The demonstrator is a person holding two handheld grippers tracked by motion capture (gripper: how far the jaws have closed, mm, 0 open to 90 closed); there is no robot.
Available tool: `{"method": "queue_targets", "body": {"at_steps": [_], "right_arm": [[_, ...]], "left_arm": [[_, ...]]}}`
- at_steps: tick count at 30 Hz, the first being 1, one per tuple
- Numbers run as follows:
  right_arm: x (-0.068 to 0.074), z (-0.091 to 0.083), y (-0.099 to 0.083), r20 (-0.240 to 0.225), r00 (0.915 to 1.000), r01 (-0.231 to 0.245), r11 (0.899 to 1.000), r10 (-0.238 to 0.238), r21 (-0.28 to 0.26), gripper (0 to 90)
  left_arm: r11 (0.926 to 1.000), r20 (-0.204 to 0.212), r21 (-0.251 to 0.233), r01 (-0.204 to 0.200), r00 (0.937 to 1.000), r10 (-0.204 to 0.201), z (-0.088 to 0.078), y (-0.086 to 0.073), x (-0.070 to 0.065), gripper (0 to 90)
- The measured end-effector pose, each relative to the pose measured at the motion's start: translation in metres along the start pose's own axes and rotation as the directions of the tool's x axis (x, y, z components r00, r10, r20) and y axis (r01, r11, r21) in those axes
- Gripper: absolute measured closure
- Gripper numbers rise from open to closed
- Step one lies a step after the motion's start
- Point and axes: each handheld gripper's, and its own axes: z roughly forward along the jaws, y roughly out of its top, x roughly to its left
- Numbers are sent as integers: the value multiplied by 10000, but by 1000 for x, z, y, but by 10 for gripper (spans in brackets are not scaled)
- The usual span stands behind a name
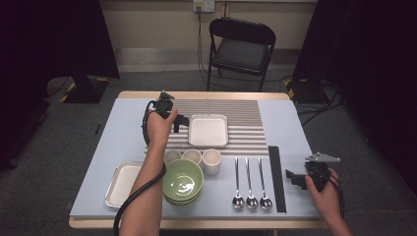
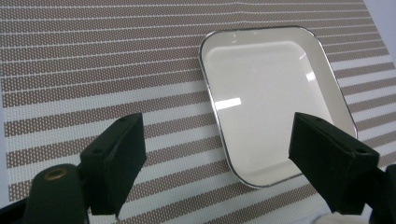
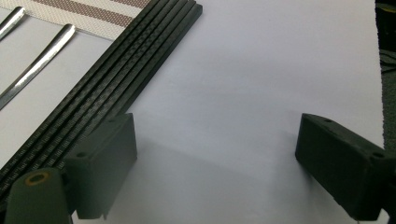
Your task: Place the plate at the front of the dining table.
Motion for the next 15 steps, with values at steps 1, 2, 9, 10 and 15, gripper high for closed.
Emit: {"method": "queue_targets", "body": {"at_steps": [1, 2, 9, 10, 15], "right_arm": [[0, 0, 0, 1, 10000, 4, 10000, -4, 1, 118], [0, 0, 0, 2, 10000, 15, 10000, -15, -13, 118], [0, 0, 0, 4, 10000, 0, 10000, 0, -1, 119], [0, 0, 0, 2, 10000, 21, 10000, -21, -16, 118], [0, 0, 0, 6, 10000, 2, 10000, -2, 0, 119]], "left_arm": [[10000, 16, 10, -72, 10000, 72, -1, 0, 0, 186], [10000, 42, 12, -60, 10000, 60, -1, -1, 0, 187], [9999, 3, 57, -142, 9999, 142, -5, -6, 3, 201], [9998, -25, 104, -153, 9999, 153, -6, -6, 4, 201], [9999, 11, 123, -28, 10000, 28, -8, -9, 7, 198]]}}
